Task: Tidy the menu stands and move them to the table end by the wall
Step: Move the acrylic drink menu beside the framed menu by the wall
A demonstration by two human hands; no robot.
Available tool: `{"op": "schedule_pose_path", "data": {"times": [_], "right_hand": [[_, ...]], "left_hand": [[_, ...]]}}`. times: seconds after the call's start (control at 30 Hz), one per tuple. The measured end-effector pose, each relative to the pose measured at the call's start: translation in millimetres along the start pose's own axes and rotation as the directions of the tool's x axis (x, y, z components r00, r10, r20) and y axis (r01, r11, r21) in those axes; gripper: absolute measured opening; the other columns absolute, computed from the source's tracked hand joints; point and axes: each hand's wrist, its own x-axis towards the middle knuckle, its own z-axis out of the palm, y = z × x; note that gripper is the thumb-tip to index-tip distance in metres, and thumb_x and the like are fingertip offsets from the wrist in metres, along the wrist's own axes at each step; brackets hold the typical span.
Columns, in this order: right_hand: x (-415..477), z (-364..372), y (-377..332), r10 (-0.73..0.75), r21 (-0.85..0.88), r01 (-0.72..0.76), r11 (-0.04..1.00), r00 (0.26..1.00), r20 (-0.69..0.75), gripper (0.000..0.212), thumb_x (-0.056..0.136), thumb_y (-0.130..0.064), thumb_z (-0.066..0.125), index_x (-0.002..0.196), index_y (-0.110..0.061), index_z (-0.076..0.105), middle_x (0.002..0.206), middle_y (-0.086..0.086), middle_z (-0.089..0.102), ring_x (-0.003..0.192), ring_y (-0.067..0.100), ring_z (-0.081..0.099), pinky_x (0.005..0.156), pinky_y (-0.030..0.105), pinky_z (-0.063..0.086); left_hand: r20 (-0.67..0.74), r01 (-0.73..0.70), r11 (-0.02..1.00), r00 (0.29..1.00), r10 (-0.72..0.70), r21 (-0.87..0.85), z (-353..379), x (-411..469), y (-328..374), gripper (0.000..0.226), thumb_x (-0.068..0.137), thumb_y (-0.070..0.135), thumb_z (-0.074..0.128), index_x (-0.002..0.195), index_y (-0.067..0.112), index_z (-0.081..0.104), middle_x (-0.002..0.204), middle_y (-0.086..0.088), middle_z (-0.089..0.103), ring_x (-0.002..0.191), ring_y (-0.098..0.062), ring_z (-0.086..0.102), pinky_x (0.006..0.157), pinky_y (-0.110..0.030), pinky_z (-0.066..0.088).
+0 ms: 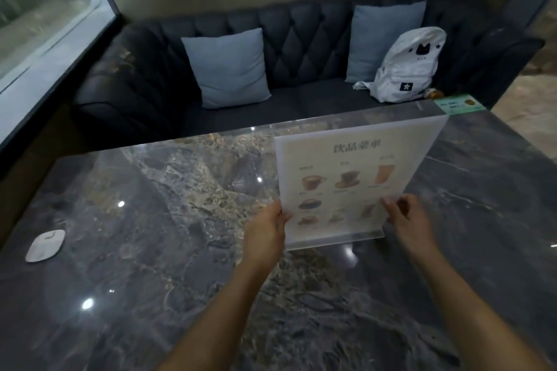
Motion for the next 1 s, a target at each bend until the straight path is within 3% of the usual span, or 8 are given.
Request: {"op": "schedule_pose_path", "data": {"times": [0.1,0.2,0.33,0.5,0.6,0.7,0.83,1.0], "right_hand": [[0,1,-4,-0.007,0.0,0.007,1.0,1.0,-0.002,0.019,0.086,-0.034,0.057,0.073,-0.023,0.049,0.079,0.007,0.061,0.078,0.026,0.06,0.074,0.046,0.053],[-2,8,-8,-0.019,-0.004,0.019,1.0,1.0,0.002,0.018,0.086,-0.035,0.056,0.075,-0.022,0.05,0.08,0.004,0.062,0.078,0.023,0.062,0.071,0.043,0.054],[-8,27,-18,-0.048,-0.026,0.049,0.998,0.998,0.044,0.021,0.086,-0.033,0.056,0.072,-0.02,0.048,0.073,0.0,0.059,0.073,0.021,0.06,0.064,0.036,0.052],[-14,65,-40,-0.077,-0.01,0.079,0.997,0.989,0.129,0.022,0.087,-0.03,0.056,0.074,-0.013,0.051,0.073,0.006,0.06,0.073,0.028,0.061,0.066,0.04,0.053],[-19,95,-54,-0.11,-0.006,0.113,0.994,0.971,0.212,0.029,0.087,-0.032,0.055,0.083,-0.004,0.053,0.083,0.015,0.063,0.08,0.033,0.062,0.073,0.05,0.054],[-29,131,-71,-0.128,-0.006,0.134,0.991,0.954,0.27,0.024,0.087,-0.031,0.055,0.084,-0.008,0.053,0.085,0.012,0.062,0.083,0.034,0.061,0.078,0.054,0.052],[-47,182,-91,-0.168,-0.05,0.196,0.979,0.926,0.339,0.021,0.088,-0.035,0.052,0.086,-0.014,0.052,0.09,0.011,0.064,0.081,0.029,0.061,0.067,0.038,0.049],[-76,242,-121,-0.205,-0.018,0.235,0.972,0.879,0.432,0.029,0.088,-0.037,0.052,0.096,-0.01,0.055,0.093,0.008,0.064,0.082,0.026,0.062,0.068,0.039,0.052]], "left_hand": [[-0.014,0.003,0.998,1.0,-0.004,-0.056,-3,0,0,0.021,0.09,0.015,0.048,0.102,0.02,0.063,0.101,-0.006,0.069,0.087,-0.022,0.061,0.072,-0.036,0.049],[-0.036,0.032,0.994,0.999,-0.036,-0.103,-7,-4,-4,0.018,0.089,0.012,0.047,0.096,0.013,0.064,0.094,-0.009,0.07,0.083,-0.026,0.062,0.072,-0.042,0.051],[-0.117,0.05,0.995,0.991,-0.06,-0.087,-24,-11,-16,0.018,0.089,0.008,0.047,0.093,0.01,0.064,0.091,-0.011,0.07,0.079,-0.024,0.061,0.068,-0.039,0.048],[-0.174,0.094,0.992,0.979,-0.108,-0.085,-60,-20,-33,0.018,0.089,0.008,0.049,0.095,0.005,0.065,0.096,-0.017,0.071,0.085,-0.031,0.065,0.073,-0.044,0.052],[-0.232,0.121,0.99,0.963,-0.134,-0.071,-86,-28,-47,0.019,0.089,0.008,0.051,0.099,0.005,0.066,0.099,-0.018,0.071,0.088,-0.032,0.064,0.074,-0.044,0.051],[-0.268,0.162,0.984,0.947,-0.177,-0.08,-114,-37,-67,0.017,0.089,0.008,0.052,0.094,-0.002,0.065,0.097,-0.022,0.07,0.089,-0.036,0.064,0.076,-0.048,0.05],[-0.327,0.213,0.968,0.912,-0.247,-0.134,-149,-51,-97,0.016,0.089,0.007,0.052,0.089,-0.002,0.065,0.093,-0.02,0.071,0.085,-0.033,0.064,0.076,-0.048,0.051],[-0.391,0.251,0.953,0.87,-0.299,-0.171,-194,-67,-139,0.015,0.088,0.005,0.052,0.092,0.003,0.067,0.095,-0.018,0.072,0.088,-0.033,0.065,0.077,-0.047,0.051]]}}
